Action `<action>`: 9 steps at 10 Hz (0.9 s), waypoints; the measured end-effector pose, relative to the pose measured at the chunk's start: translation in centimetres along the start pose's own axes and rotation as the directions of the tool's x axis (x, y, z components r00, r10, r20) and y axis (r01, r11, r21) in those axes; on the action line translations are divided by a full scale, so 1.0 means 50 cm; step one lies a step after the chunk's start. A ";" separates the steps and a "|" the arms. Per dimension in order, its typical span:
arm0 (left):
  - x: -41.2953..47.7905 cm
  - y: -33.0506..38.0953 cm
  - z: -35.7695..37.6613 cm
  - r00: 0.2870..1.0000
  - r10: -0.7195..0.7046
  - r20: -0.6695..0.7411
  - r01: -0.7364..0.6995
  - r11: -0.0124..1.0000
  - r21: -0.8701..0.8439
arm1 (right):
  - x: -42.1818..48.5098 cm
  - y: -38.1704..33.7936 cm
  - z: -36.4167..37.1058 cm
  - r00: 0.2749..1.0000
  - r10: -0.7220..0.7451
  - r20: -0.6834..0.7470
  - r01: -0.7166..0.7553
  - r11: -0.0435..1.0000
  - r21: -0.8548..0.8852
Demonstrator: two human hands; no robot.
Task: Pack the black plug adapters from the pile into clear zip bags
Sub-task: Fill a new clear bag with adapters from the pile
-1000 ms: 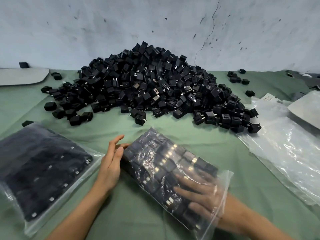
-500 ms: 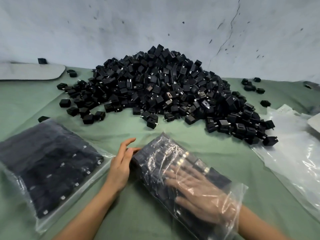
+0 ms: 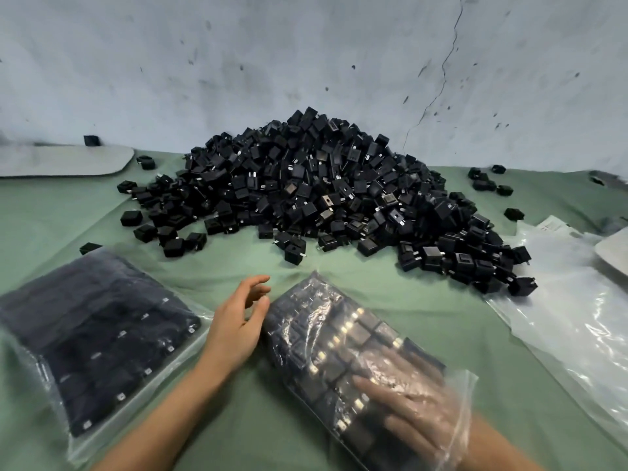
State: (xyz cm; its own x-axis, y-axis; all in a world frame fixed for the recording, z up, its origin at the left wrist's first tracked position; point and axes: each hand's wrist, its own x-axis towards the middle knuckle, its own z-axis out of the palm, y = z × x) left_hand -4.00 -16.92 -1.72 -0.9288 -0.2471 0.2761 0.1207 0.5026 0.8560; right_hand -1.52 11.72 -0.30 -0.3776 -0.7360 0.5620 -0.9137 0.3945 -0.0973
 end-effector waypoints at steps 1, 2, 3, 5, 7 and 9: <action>0.064 0.011 0.006 0.996 -0.013 0.093 0.003 0.994 0.107 | -0.115 -0.013 -0.041 0.977 0.079 0.199 -0.133 0.951 0.278; 0.144 0.010 0.027 0.991 -0.008 0.135 -0.017 0.983 0.182 | -0.143 -0.011 -0.097 0.882 0.386 0.270 -0.416 0.907 0.062; 0.194 -0.017 0.048 0.983 -0.135 0.127 0.115 0.981 0.154 | -0.142 -0.023 -0.133 0.862 0.507 0.012 -0.506 0.862 -0.012; 0.154 -0.084 0.034 0.984 -0.147 0.100 0.158 0.981 -0.109 | -0.012 0.024 -0.151 0.898 0.427 -0.102 -0.429 0.903 0.009; 0.118 -0.096 0.005 0.968 -0.236 0.083 0.244 0.823 -0.514 | 0.234 0.083 0.013 0.802 0.476 0.362 -0.486 0.871 -0.070; 0.116 -0.101 0.008 0.967 -0.240 0.090 0.242 0.741 -0.626 | 0.407 0.131 0.173 0.592 0.634 0.497 -0.682 0.723 -0.110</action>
State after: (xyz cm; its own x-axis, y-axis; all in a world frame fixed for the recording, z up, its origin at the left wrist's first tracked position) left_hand -10.14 -20.59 -4.62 -0.9582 -0.2854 0.0220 0.0839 -0.2064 0.9749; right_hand -16.47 -5.43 3.40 -0.8779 -0.4588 -0.1371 -0.3864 0.8478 -0.3632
